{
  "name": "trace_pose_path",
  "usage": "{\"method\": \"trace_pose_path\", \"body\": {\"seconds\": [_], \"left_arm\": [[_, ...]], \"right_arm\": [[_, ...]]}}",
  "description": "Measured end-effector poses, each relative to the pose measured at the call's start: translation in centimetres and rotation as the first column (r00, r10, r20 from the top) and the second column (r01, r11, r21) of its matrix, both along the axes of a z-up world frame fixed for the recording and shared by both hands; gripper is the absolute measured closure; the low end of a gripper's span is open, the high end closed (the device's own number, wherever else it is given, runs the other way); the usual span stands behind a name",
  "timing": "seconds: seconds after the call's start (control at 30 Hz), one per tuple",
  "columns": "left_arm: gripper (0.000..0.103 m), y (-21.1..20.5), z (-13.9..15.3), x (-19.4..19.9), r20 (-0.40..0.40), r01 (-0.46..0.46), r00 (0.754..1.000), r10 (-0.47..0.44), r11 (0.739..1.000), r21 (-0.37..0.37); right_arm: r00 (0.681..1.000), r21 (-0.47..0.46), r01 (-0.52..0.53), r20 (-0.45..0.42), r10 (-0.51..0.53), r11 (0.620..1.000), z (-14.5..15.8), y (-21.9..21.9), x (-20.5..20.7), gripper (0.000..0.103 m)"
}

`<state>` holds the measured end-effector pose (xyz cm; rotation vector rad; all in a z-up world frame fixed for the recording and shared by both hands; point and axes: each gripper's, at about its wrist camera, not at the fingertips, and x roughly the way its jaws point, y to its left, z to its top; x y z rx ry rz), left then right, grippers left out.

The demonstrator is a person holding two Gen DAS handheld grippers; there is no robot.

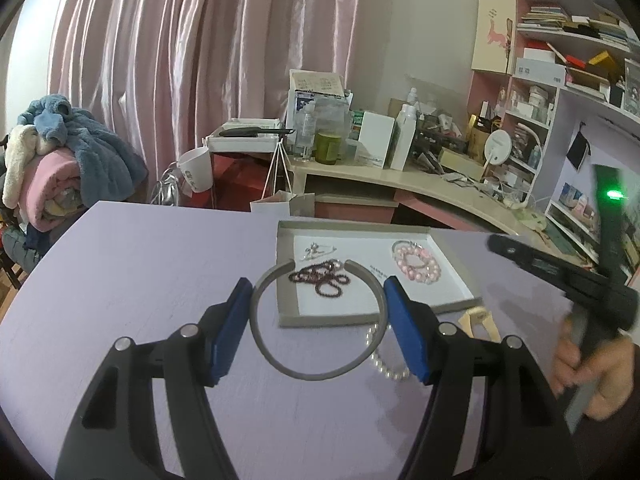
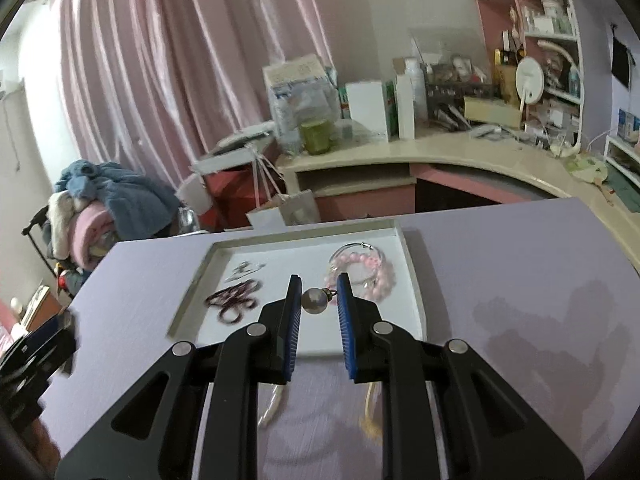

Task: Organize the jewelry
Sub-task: 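Carry the bangle toward the tray with the left tool while the right tool drops the earring in it, then lower the grey bangle into the tray and open the left tool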

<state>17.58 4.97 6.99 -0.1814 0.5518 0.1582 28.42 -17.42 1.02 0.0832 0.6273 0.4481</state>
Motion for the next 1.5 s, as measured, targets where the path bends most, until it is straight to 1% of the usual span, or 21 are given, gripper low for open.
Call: {"method": "trace_pose_path", "body": {"seconds": [0.07,0.17,0.37,0.4,0.43,0.47,0.5,0.67,0.83,0.93,1.13,1.23,1.37,1.5], "left_arm": [[0.036,0.2,-0.1,1.1,-0.001,-0.002,1.0,0.002,1.0,-0.006],[0.036,0.5,-0.4,2.5,-0.01,0.0,1.0,0.0,1.0,-0.009],[0.036,1.0,-0.8,4.7,-0.02,0.004,1.0,-0.005,1.0,-0.021],[0.036,1.0,-1.0,5.0,-0.022,0.006,1.0,-0.007,1.0,-0.026],[0.036,1.0,-1.1,5.2,-0.024,0.007,1.0,-0.008,1.0,-0.029],[0.036,1.1,-1.2,5.4,-0.026,0.008,1.0,-0.009,0.999,-0.033],[0.036,1.0,-1.3,5.5,-0.029,0.01,1.0,-0.011,0.999,-0.036],[0.036,1.2,-1.7,6.1,-0.04,0.012,0.999,-0.014,0.999,-0.048],[0.036,1.1,-2.0,6.7,-0.048,0.017,0.999,-0.02,0.998,-0.058],[0.036,1.0,-2.3,7.8,-0.058,0.026,0.998,-0.03,0.997,-0.071],[0.036,0.3,-3.5,11.9,-0.092,0.06,0.994,-0.067,0.995,-0.081],[0.036,-0.1,-4.8,14.8,-0.116,0.055,0.991,-0.063,0.996,-0.068],[0.036,-0.2,-6.3,17.5,-0.133,0.034,0.99,-0.043,0.997,-0.07],[0.036,-0.8,-7.3,19.0,-0.153,0.042,0.987,-0.052,0.997,-0.072]], "right_arm": [[0.998,-0.007,0.01,-0.058,-0.01,1.0,-1.3,0.6,2.7,0.084],[0.993,-0.027,0.02,-0.119,-0.023,0.999,-3.2,1.0,4.9,0.084],[0.984,-0.062,0.022,-0.173,-0.032,0.998,-5.6,1.2,6.3,0.083],[0.982,-0.066,0.026,-0.184,-0.038,0.997,-5.8,1.1,6.3,0.074],[0.98,-0.06,0.029,-0.194,-0.04,0.998,-5.8,1.0,6.4,0.052],[0.98,-0.041,0.037,-0.195,-0.045,0.998,-5.7,0.5,6.3,0.043],[0.982,-0.026,0.043,-0.184,-0.047,0.999,-5.5,0.2,6.2,0.039],[0.989,-0.003,0.054,-0.14,-0.053,0.999,-4.0,-1.2,5.3,0.039],[0.995,-0.027,0.058,-0.086,-0.06,0.998,-3.0,-1.8,4.4,0.039],[0.997,-0.034,0.057,-0.056,-0.059,0.998,-2.6,-1.9,3.9,0.039],[0.999,-0.036,0.046,0.003,-0.046,0.998,-2.6,-3.3,2.4,0.039],[0.999,-0.054,0.039,0.013,-0.038,0.998,-2.8,-3.7,2.2,0.039],[0.999,-0.072,0.03,0.036,-0.028,0.997,-2.8,-4.2,2.1,0.039],[0.999,-0.07,0.021,0.051,-0.018,0.997,-2.8,-4.4,2.1,0.039]]}}
